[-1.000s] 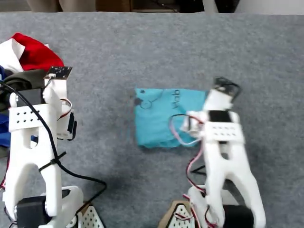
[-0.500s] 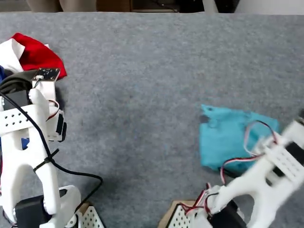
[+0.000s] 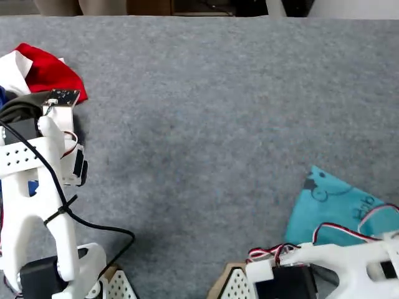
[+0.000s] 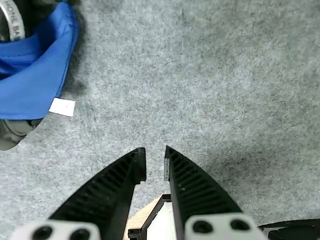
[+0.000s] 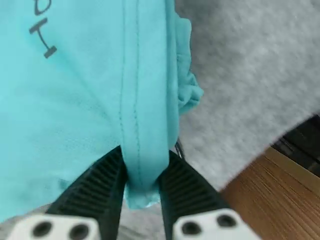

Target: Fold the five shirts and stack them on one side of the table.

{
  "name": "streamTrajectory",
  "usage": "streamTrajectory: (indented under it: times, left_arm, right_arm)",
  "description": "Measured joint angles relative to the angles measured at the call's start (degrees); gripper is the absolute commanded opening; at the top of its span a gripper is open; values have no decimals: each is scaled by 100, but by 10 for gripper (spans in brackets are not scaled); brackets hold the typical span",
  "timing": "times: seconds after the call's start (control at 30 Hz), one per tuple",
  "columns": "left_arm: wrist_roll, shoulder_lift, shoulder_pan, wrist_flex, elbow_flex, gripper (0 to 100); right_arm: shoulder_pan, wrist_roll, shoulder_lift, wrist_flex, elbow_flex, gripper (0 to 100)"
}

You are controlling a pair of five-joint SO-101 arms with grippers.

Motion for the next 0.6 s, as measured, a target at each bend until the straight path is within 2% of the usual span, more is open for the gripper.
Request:
streamTrajectory:
  times: [0.2, 0.37, 0.43, 0.6]
  left_arm:
    - [-26, 0, 0, 0, 0, 83]
    - [-26, 0, 0, 0, 0, 86]
    - [-26, 0, 0, 0, 0, 86]
    - [-26, 0, 0, 0, 0, 87]
  right_arm:
    - [510, 431, 0, -281, 44, 5]
    - [571, 686, 0, -413, 44, 16]
    - [571, 800, 0, -413, 44, 61]
    - [571, 1081, 0, -413, 44, 243]
